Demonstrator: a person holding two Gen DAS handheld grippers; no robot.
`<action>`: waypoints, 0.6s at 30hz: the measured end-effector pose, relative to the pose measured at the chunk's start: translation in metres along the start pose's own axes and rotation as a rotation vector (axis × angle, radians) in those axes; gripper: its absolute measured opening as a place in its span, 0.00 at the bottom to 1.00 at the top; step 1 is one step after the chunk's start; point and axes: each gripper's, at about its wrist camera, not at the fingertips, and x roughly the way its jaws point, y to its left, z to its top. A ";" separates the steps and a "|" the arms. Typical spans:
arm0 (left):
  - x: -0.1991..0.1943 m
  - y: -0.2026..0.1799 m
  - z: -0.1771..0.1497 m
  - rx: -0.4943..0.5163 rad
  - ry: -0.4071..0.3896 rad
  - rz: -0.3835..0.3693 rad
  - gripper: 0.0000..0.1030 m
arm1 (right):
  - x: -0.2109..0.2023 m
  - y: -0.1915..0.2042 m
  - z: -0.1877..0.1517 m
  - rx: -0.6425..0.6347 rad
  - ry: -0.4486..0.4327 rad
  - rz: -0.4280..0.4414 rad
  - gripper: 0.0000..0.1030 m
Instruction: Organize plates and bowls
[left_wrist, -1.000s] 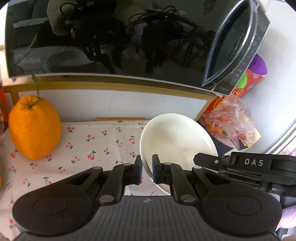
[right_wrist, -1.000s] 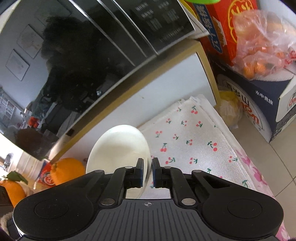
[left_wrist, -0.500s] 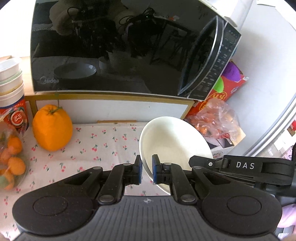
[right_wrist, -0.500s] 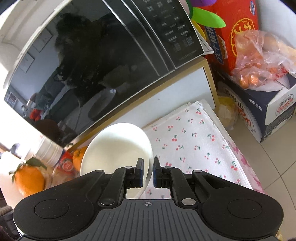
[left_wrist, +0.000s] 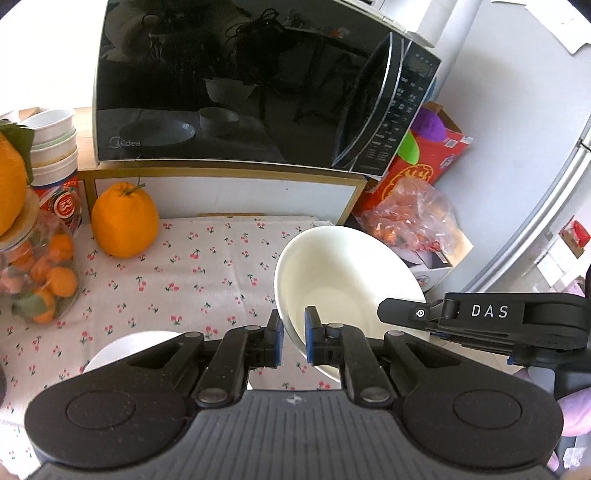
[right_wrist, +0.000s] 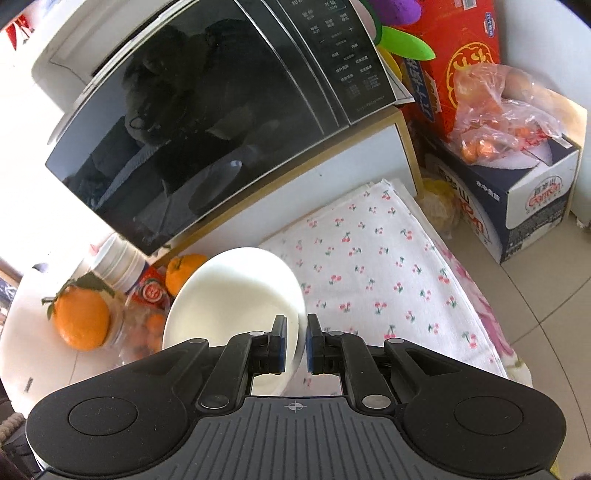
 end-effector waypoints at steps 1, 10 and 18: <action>-0.003 -0.001 -0.002 0.000 0.001 -0.001 0.10 | -0.004 0.001 -0.002 0.001 0.000 0.001 0.10; -0.028 -0.004 -0.019 -0.002 0.000 -0.009 0.10 | -0.031 0.006 -0.019 0.015 0.007 0.012 0.10; -0.042 0.003 -0.045 -0.061 0.016 -0.027 0.10 | -0.042 0.001 -0.049 0.059 0.048 0.015 0.10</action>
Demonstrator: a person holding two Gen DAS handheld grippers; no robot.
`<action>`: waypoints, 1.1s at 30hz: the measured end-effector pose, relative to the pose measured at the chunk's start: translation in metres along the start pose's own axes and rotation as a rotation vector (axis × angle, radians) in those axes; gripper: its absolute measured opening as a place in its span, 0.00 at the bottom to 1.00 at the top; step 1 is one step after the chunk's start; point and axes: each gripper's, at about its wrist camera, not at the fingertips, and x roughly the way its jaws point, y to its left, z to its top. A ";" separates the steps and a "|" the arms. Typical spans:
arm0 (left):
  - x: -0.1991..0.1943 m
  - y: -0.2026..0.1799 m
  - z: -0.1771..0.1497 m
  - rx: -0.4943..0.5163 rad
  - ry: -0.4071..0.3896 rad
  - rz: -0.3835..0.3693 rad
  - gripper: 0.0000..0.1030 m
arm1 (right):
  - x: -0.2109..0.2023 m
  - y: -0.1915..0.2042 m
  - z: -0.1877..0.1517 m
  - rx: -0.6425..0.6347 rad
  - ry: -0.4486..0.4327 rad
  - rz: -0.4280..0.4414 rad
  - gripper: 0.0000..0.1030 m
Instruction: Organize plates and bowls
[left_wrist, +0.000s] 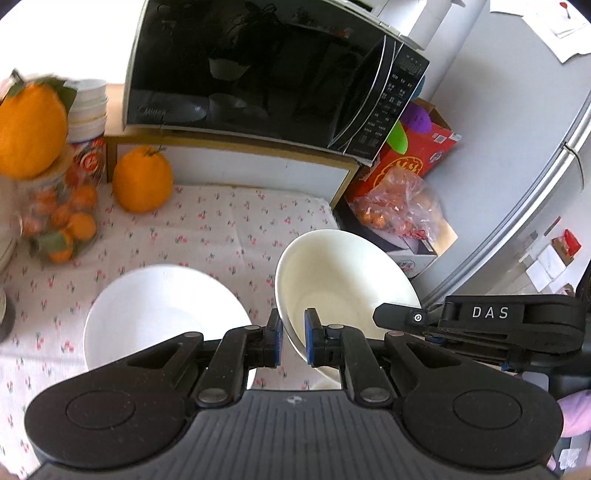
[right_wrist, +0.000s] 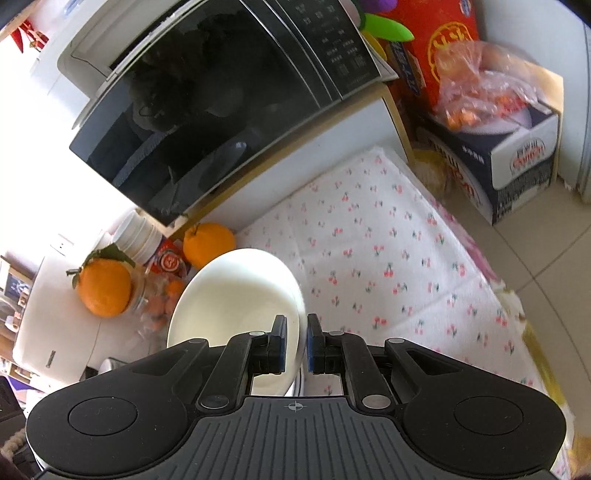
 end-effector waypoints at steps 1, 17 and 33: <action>-0.001 0.001 -0.005 -0.004 0.004 -0.002 0.10 | -0.001 -0.001 -0.005 -0.003 0.000 -0.004 0.10; 0.020 0.005 -0.069 -0.082 0.095 -0.074 0.11 | 0.000 -0.041 -0.062 0.030 0.016 -0.091 0.10; 0.043 -0.022 -0.089 0.080 0.125 0.038 0.13 | 0.010 -0.052 -0.070 -0.072 0.063 -0.243 0.12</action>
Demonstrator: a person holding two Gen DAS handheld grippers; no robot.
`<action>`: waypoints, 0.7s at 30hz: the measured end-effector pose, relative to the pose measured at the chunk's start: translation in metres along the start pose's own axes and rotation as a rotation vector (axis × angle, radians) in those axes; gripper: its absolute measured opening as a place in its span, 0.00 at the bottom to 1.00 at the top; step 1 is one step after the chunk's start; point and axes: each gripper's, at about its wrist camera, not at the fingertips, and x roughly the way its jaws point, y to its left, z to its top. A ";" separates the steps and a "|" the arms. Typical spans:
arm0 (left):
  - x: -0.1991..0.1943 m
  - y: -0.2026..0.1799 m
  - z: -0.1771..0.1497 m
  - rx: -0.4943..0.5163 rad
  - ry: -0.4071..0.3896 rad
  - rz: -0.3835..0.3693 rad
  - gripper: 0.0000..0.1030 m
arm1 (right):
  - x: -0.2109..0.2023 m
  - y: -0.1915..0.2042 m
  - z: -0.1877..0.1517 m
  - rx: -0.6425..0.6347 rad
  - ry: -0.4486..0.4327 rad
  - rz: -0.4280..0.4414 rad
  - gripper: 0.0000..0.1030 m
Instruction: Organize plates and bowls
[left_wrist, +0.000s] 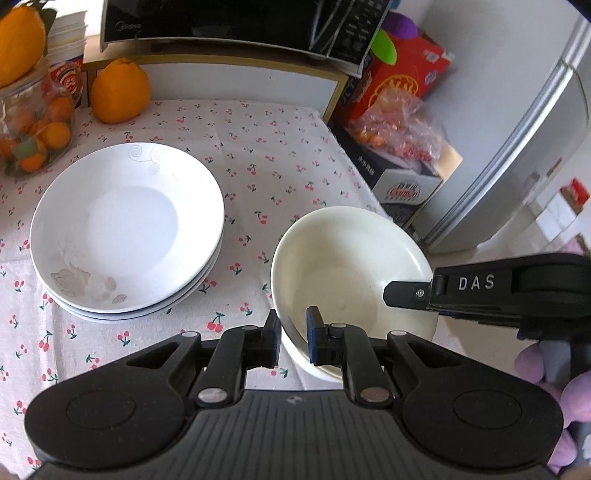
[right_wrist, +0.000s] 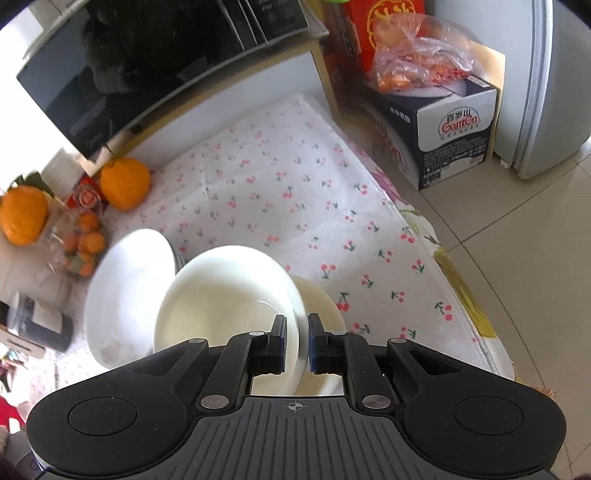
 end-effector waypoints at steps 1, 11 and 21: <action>0.001 -0.001 -0.001 0.010 0.003 0.006 0.13 | 0.002 0.000 0.000 -0.005 0.009 -0.007 0.12; 0.003 -0.007 -0.008 0.073 0.011 0.042 0.14 | 0.008 -0.003 -0.003 -0.045 0.037 -0.033 0.15; 0.005 -0.008 -0.007 0.084 0.004 0.051 0.22 | 0.007 -0.006 0.000 -0.040 0.029 -0.009 0.17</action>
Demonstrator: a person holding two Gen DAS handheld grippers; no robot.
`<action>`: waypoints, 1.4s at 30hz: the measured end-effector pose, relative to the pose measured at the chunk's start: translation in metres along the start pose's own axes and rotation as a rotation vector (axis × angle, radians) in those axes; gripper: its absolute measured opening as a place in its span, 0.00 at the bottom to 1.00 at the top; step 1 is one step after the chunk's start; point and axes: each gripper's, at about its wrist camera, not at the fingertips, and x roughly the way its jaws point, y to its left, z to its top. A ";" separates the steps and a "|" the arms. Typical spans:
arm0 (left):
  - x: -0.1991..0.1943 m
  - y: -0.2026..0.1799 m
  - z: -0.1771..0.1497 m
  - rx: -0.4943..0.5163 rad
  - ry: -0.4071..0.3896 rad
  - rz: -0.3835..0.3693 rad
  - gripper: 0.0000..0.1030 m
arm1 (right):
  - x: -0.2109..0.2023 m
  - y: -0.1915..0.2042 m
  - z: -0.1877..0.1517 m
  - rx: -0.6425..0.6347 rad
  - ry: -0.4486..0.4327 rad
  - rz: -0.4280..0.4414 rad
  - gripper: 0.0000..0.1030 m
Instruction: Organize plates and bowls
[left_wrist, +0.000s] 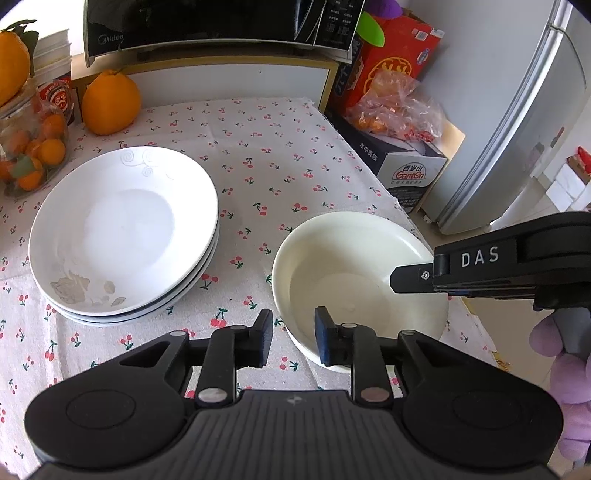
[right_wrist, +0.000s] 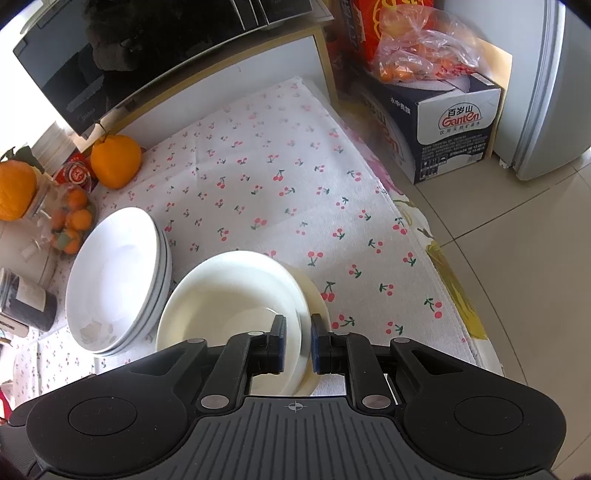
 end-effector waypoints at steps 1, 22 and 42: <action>0.000 0.000 0.000 0.001 0.000 0.000 0.23 | 0.000 -0.001 0.000 0.001 0.000 0.003 0.17; -0.004 0.013 -0.018 0.206 -0.136 -0.120 0.95 | 0.002 -0.026 0.003 0.054 -0.057 0.104 0.67; 0.018 -0.008 -0.035 0.365 -0.057 -0.203 0.98 | 0.029 -0.034 -0.012 0.159 0.067 0.148 0.69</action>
